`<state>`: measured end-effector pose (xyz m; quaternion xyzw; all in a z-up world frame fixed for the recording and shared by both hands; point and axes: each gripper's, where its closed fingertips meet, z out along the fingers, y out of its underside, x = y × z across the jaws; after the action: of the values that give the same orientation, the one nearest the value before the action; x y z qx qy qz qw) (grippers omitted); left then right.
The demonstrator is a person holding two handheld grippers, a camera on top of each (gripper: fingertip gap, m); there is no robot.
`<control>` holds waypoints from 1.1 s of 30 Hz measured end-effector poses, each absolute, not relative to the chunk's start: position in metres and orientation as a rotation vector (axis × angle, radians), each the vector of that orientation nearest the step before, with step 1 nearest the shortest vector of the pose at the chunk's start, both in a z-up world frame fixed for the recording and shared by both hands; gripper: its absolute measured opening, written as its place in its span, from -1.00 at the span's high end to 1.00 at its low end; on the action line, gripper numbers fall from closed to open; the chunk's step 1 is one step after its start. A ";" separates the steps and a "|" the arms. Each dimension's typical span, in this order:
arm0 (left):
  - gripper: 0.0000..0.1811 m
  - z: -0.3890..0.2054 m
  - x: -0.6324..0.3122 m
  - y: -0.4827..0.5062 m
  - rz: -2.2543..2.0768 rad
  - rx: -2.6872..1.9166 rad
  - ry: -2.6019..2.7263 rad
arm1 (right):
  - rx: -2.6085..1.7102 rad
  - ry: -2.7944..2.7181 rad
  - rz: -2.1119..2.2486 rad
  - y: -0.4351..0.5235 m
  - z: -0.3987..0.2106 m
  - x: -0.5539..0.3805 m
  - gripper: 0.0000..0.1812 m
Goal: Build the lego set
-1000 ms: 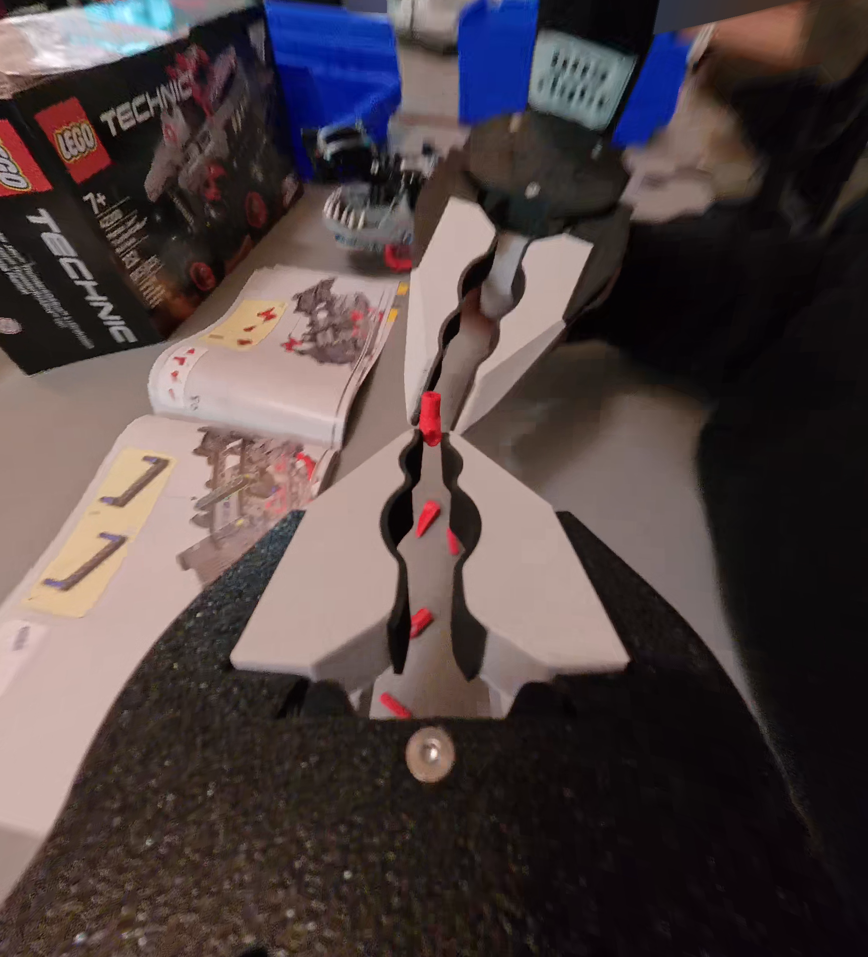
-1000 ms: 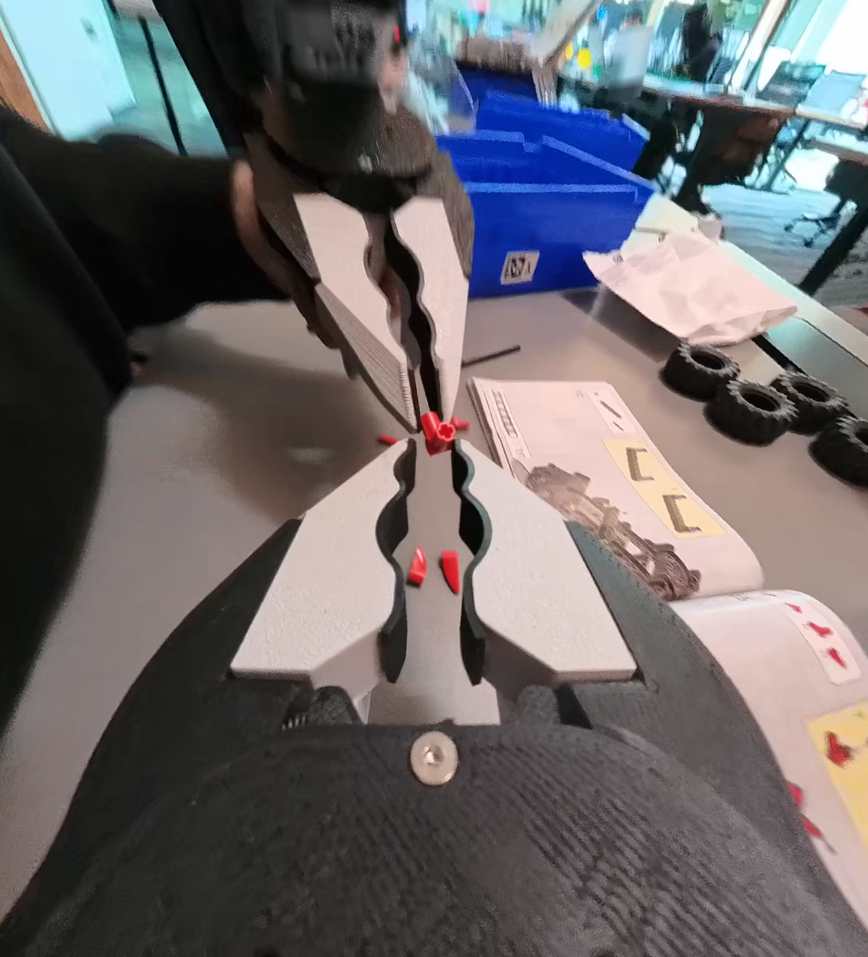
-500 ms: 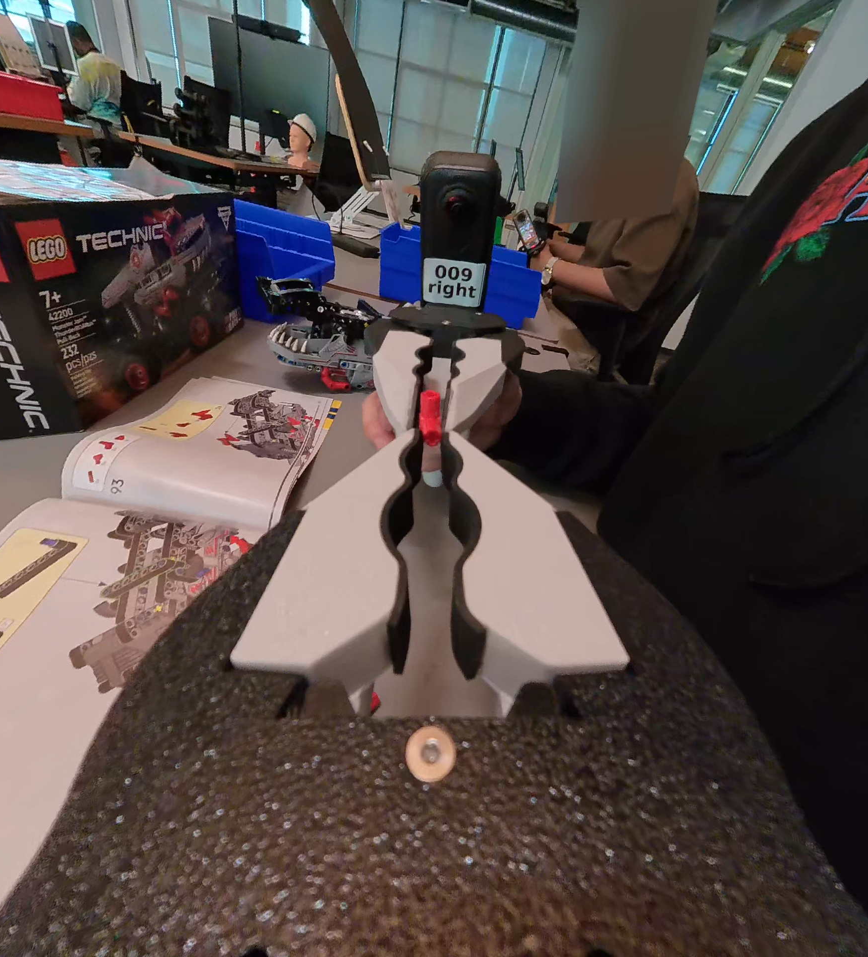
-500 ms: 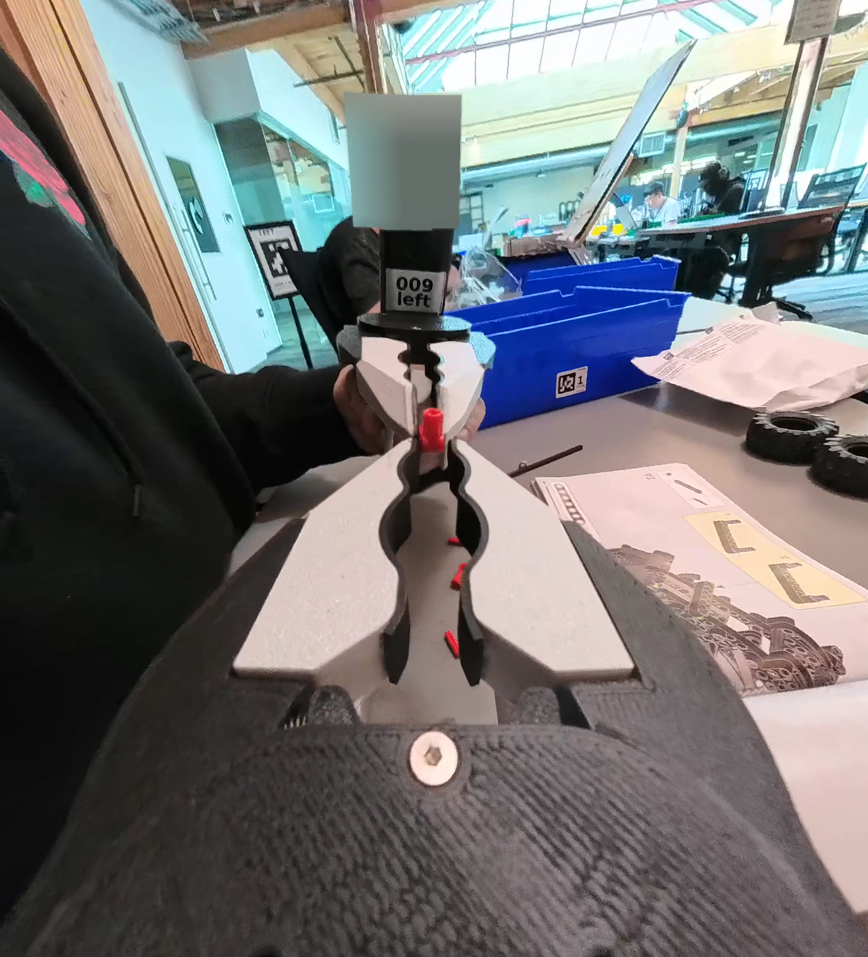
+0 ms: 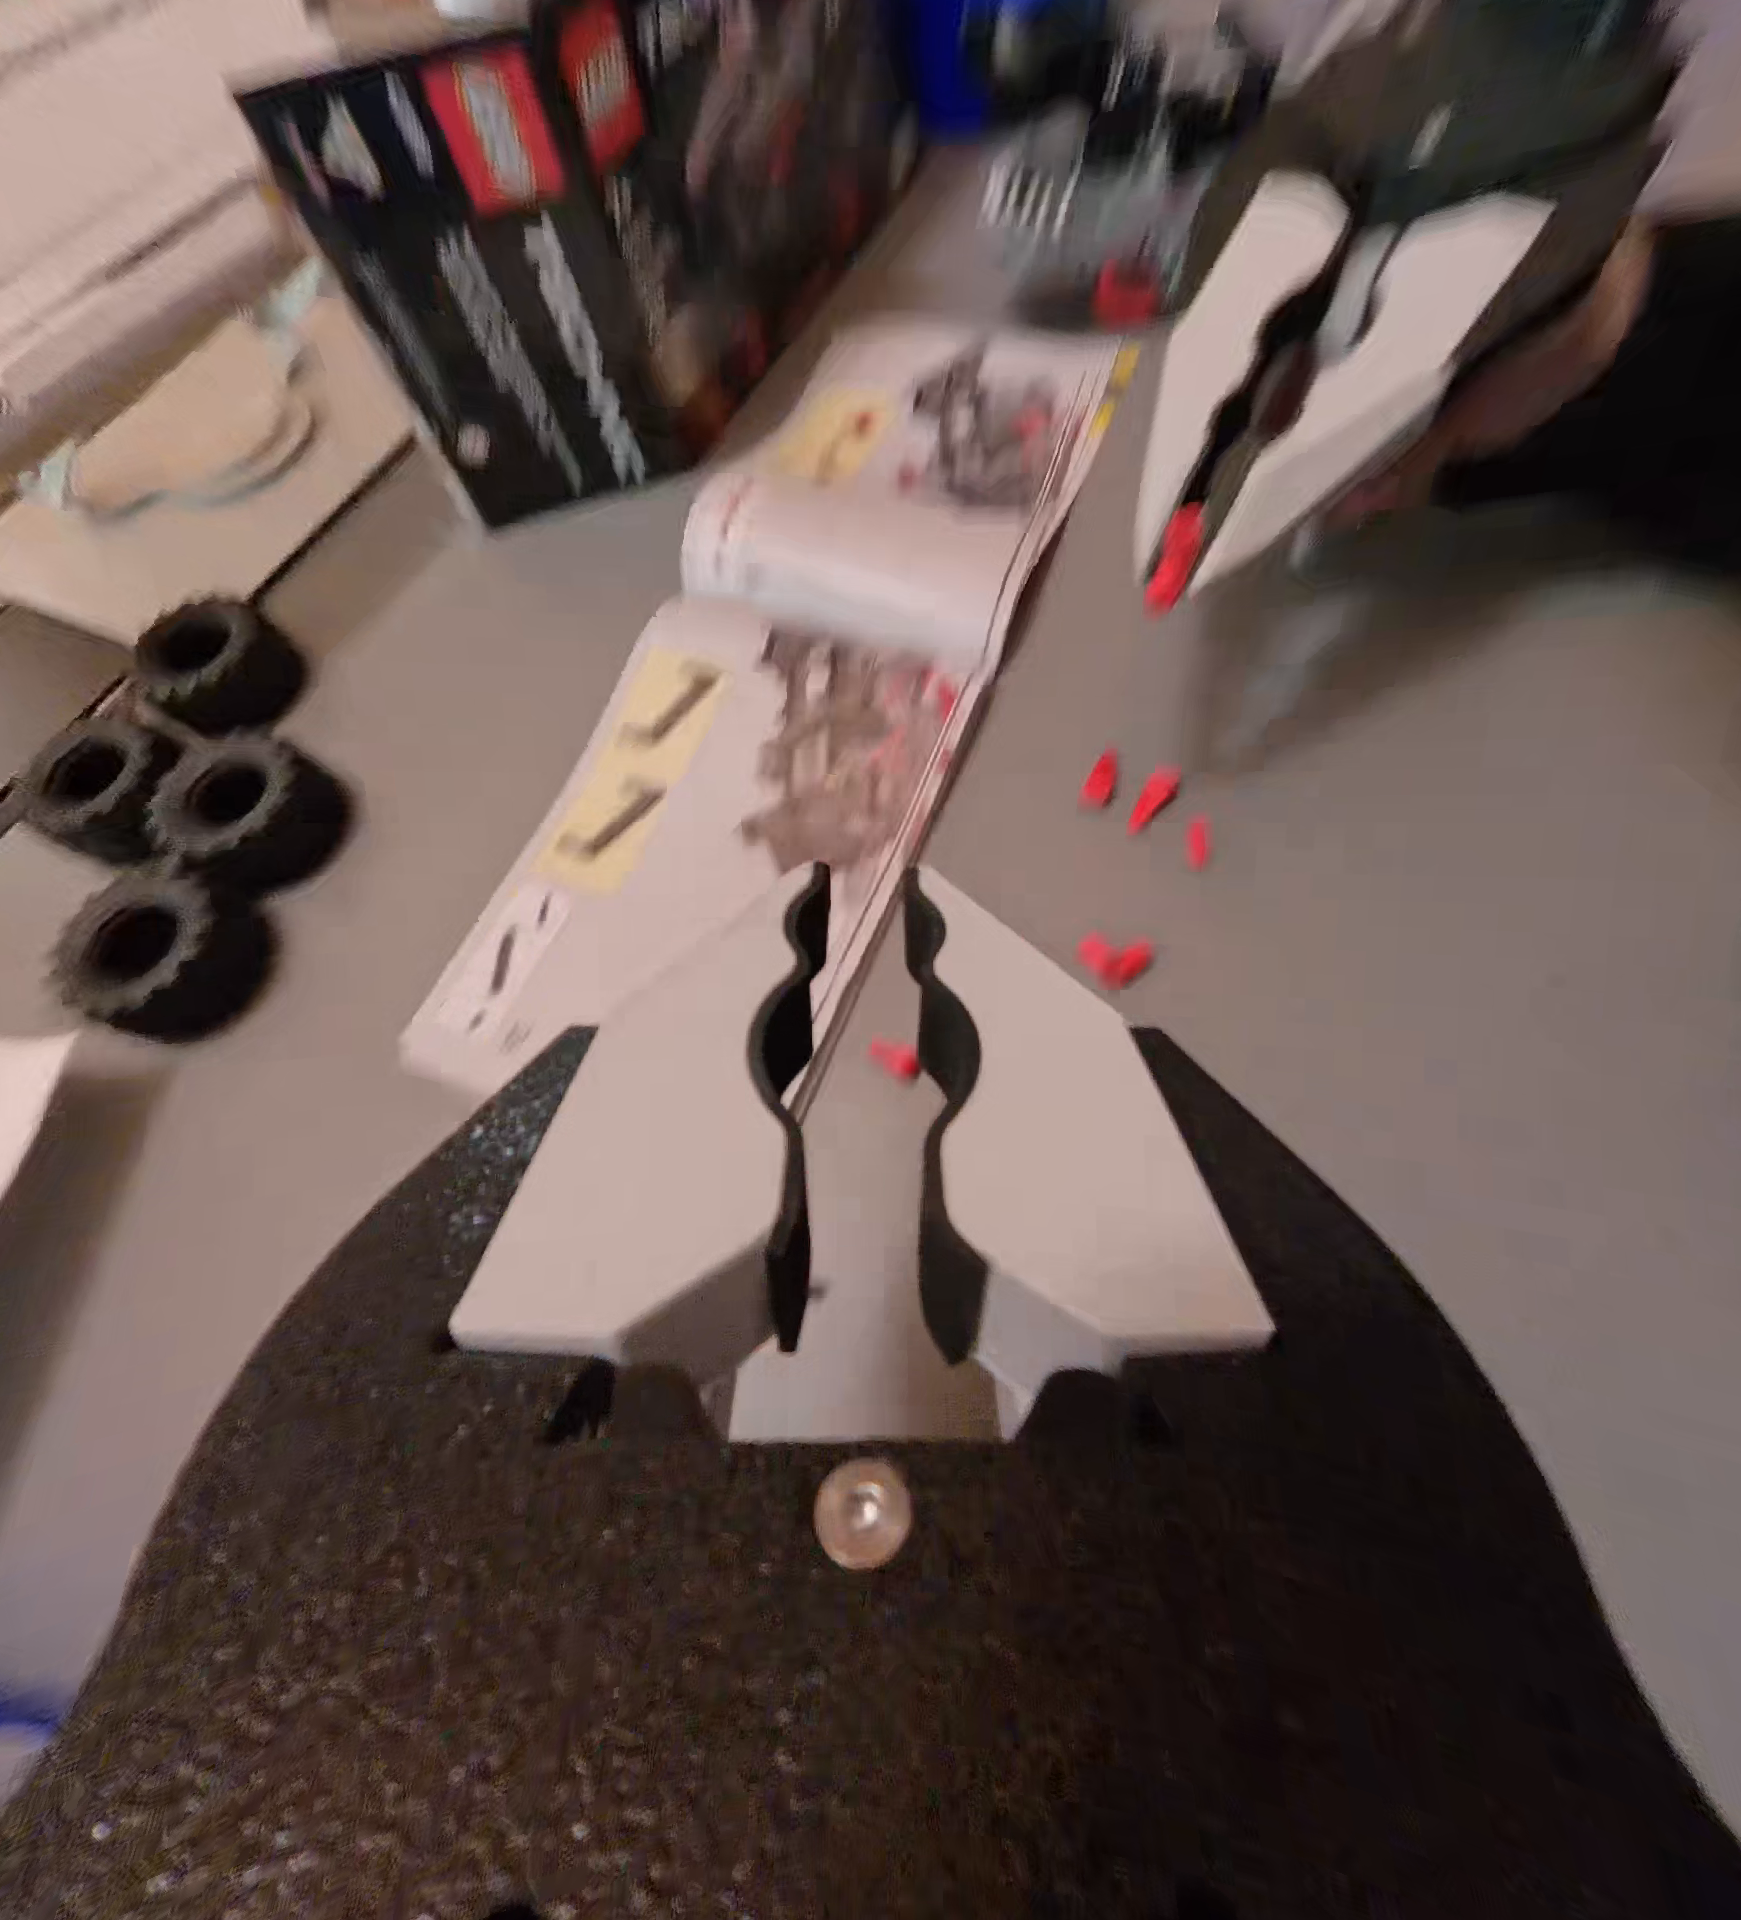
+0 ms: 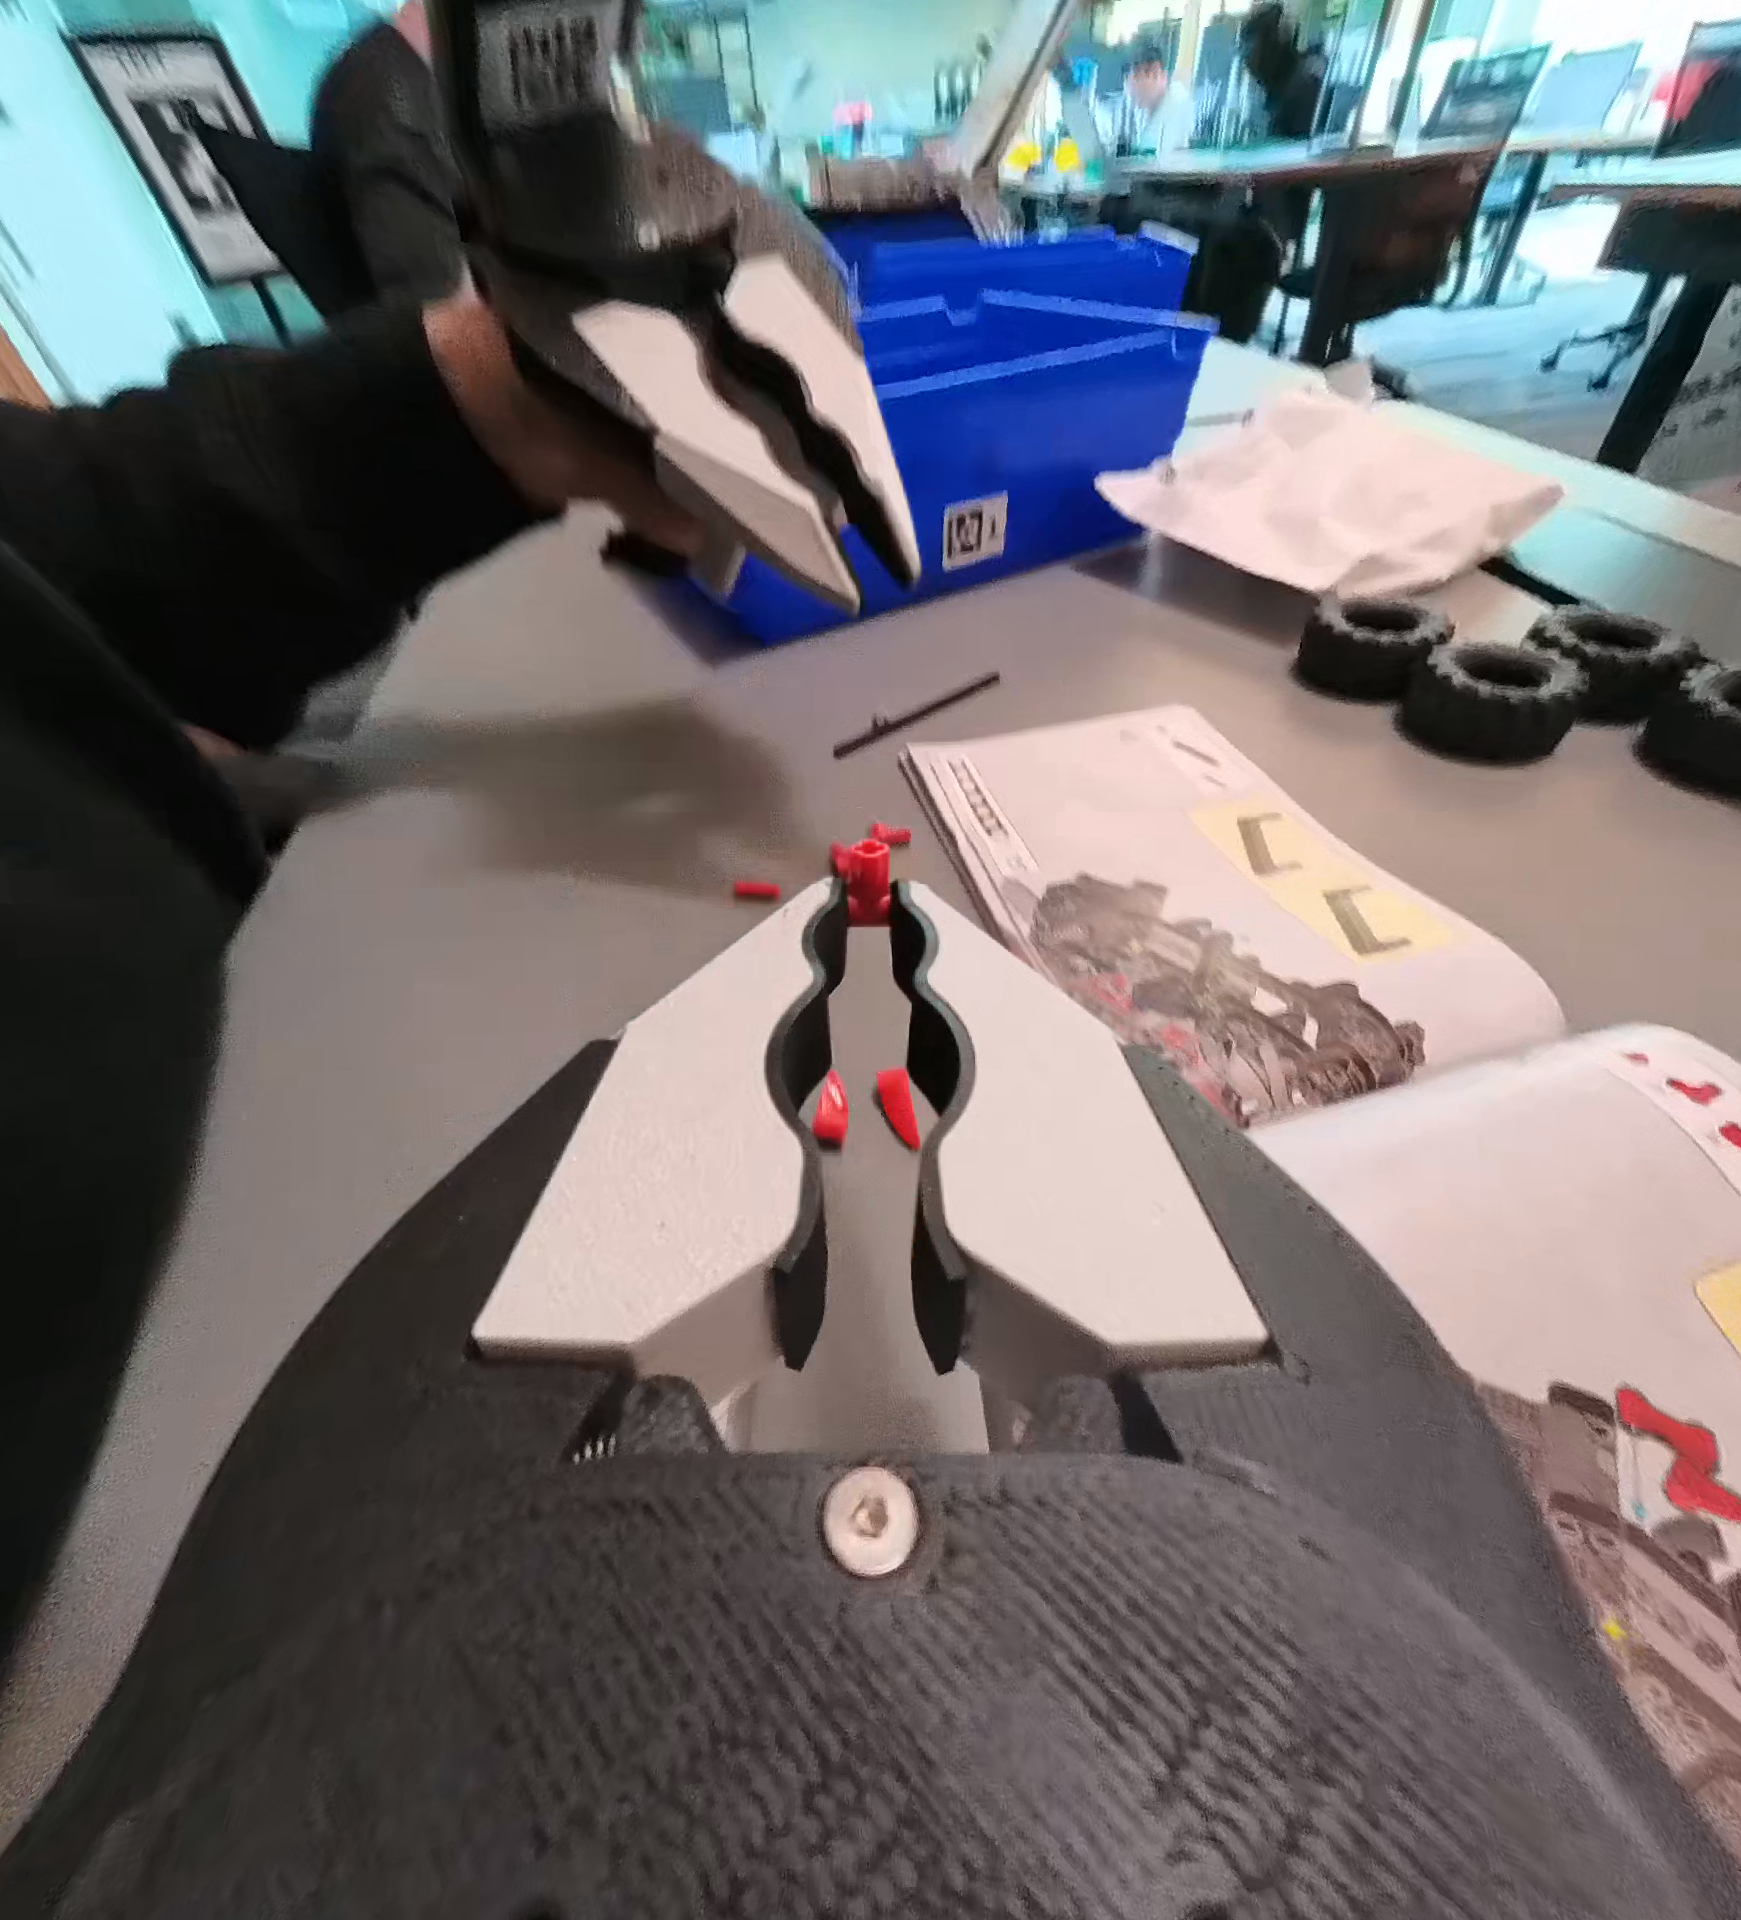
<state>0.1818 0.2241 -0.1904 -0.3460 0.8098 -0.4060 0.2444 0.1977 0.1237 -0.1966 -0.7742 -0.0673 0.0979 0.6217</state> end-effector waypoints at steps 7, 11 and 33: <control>0.86 -0.252 0.150 0.224 -0.845 -0.872 2.625 | -1.983 -0.193 0.194 0.113 -0.228 0.202 0.93; 0.85 -0.265 0.133 0.209 -0.826 -0.993 2.680 | -2.015 -0.199 0.151 0.105 -0.234 0.204 0.93; 0.88 -0.280 0.143 0.189 -0.774 -1.448 2.271 | -2.065 -0.274 0.053 0.117 -0.244 0.198 0.92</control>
<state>0.1434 0.1893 -0.2795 -0.5094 0.7987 -0.2722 0.1687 0.1977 0.1169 -0.2440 -0.8556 -0.1135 0.0220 0.5046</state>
